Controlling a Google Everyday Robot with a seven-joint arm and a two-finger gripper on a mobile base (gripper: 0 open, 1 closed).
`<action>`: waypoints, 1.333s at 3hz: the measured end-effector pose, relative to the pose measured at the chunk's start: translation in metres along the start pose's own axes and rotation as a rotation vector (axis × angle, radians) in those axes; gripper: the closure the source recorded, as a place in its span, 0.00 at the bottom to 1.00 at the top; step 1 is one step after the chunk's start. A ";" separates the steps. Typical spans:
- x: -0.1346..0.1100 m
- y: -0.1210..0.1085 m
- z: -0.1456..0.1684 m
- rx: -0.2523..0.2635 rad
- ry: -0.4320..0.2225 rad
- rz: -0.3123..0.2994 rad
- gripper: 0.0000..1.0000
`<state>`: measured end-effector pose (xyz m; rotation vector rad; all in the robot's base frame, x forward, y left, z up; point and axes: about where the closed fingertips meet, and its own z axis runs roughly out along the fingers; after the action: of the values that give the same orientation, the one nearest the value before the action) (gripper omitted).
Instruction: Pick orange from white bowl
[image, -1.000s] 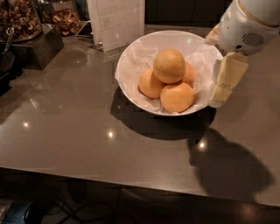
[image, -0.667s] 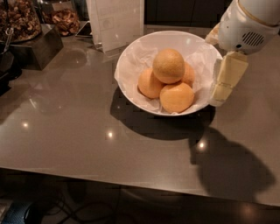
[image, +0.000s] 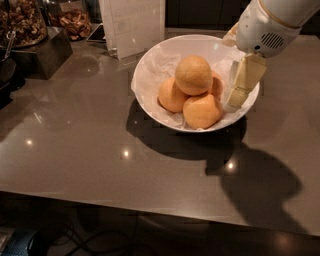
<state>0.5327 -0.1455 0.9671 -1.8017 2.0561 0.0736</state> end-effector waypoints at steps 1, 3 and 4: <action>-0.024 -0.019 0.019 -0.034 -0.038 -0.028 0.00; -0.053 -0.040 0.052 -0.096 -0.098 -0.043 0.00; -0.058 -0.042 0.069 -0.129 -0.110 -0.029 0.00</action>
Offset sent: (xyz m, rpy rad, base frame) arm 0.0636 0.0675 -0.0192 0.0842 0.0712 0.1176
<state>0.5961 -0.0776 0.9318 -1.8585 1.9884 0.2969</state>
